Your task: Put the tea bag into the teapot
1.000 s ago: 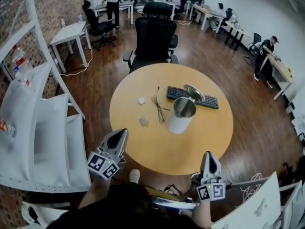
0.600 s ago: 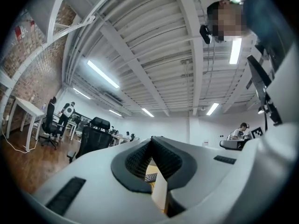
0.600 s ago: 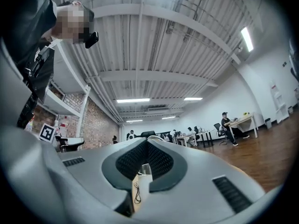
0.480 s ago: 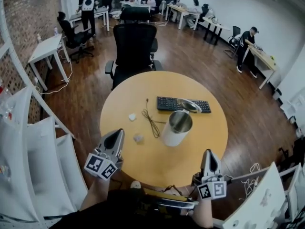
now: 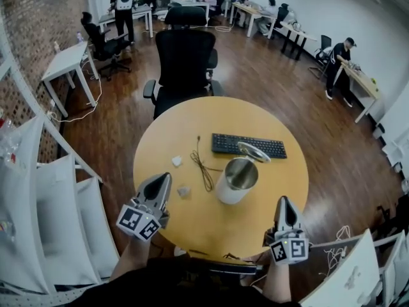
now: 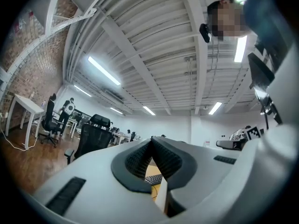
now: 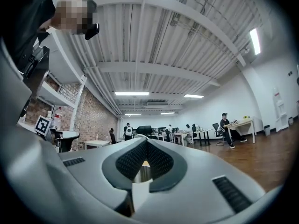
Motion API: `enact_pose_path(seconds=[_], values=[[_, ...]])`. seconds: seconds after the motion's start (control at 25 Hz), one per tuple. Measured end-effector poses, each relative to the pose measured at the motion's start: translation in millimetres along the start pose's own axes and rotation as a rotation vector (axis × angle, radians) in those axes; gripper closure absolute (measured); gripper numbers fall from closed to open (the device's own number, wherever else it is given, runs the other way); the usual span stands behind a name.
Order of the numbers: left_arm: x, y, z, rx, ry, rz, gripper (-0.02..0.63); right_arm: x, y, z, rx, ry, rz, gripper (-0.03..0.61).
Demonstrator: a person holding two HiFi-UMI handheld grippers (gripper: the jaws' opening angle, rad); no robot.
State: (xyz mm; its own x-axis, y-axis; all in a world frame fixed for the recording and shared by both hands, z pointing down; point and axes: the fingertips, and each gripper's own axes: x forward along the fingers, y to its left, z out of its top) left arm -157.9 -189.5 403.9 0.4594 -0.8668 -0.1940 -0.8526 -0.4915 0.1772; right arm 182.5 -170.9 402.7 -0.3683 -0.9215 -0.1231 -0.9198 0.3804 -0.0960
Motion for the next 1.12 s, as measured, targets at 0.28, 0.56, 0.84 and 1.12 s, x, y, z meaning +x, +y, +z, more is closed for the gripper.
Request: enact_pose_path(seconds=[0.28,0.56,0.84,1.12], values=[[-18.0,12.2,-0.6,0.023,0.044,0.085,0.607,29.4,5.6,-24.2,0.038,0.033,0.073,0.572],[-24.8,15.1,-37.4,0.013,0.167,0.098,0.607,34.1,11.7,-49.4,0.086,0.097,0.102,0.572],[-0.7,14.8,-108.3,0.033,0.381,0.006,0.562,13.6,12.8,-69.9,0.1,0.177,0.051,0.572],[24.7,23.8,-193.1,0.165,0.614,-0.135,0.444,-0.3,2.3,-72.3,0.086,0.216,-0.05,0.572]])
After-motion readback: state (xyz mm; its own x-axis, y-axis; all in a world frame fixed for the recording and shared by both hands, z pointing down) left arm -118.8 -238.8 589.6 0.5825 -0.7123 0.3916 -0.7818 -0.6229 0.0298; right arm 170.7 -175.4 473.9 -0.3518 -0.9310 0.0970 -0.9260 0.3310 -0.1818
